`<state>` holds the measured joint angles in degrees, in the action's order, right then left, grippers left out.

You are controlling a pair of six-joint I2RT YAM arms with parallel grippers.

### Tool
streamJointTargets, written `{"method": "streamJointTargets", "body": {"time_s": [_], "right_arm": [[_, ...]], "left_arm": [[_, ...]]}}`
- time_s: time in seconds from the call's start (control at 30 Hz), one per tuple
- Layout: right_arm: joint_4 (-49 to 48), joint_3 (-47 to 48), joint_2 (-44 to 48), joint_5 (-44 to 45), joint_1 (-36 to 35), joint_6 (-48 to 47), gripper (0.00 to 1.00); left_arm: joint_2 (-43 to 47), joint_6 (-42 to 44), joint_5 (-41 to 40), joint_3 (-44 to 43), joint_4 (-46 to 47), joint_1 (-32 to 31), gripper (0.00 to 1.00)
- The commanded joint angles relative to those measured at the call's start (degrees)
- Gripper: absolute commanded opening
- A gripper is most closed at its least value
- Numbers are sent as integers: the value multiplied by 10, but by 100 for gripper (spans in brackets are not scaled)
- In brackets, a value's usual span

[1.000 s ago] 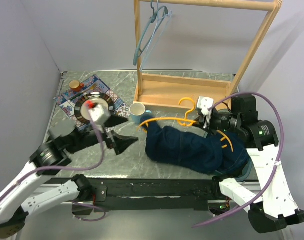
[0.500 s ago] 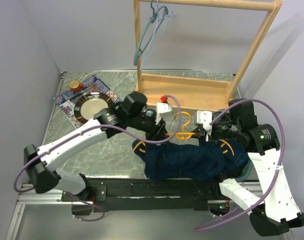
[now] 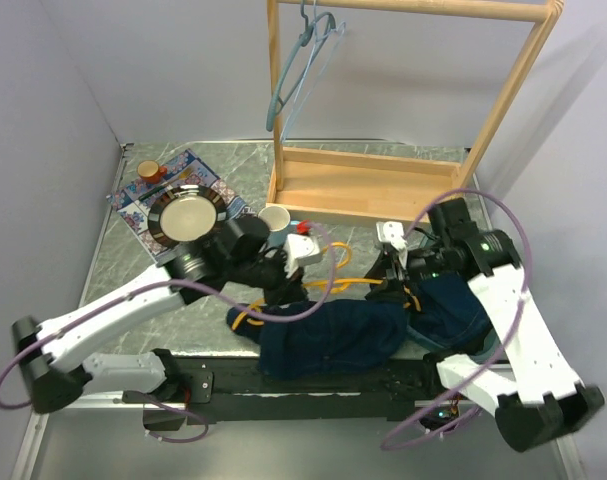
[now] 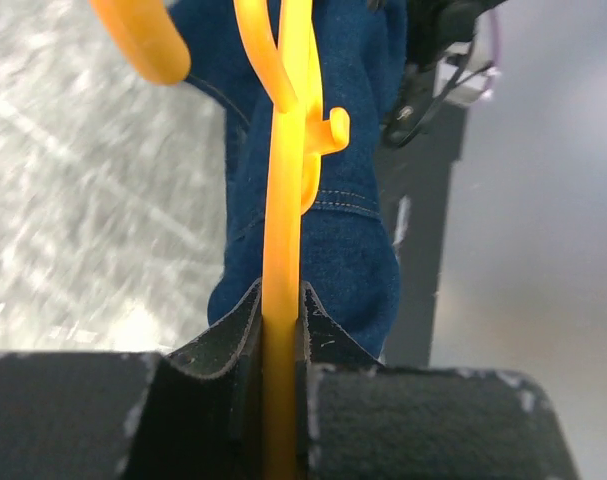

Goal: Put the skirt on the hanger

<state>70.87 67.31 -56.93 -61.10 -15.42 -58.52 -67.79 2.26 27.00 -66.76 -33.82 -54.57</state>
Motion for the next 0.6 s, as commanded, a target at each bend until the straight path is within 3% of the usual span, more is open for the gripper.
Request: {"method": "streamJointTargets", "body": {"time_s": [0.0, 0.2, 0.27, 0.3, 0.33, 0.37, 0.5, 0.57], "right_arm": [[91, 6, -49, -73, -3, -44, 51], [116, -8, -94, -73, -18, -67, 52], [117, -14, -99, -75, -36, -65, 43], [117, -14, -100, -75, -41, -64, 33], [115, -11, -99, -73, -46, -60, 10], [110, -8, -99, -71, -50, -55, 0], [54, 32, -65, -5, -41, 23, 0], [-15, 38, -29, 66, -16, 117, 0]], "left_arm": [[96, 19, -78, 26, 85, 2, 1], [151, 31, -100, 51, 112, 2, 1], [154, 29, -103, 52, 116, 2, 1], [156, 27, -109, 54, 121, 2, 1], [158, 29, -112, 59, 122, 2, 1], [157, 30, -115, 59, 122, 2, 1], [158, 10, -171, 59, 122, 2, 1], [164, -1, -196, 53, 105, 2, 18]]}}
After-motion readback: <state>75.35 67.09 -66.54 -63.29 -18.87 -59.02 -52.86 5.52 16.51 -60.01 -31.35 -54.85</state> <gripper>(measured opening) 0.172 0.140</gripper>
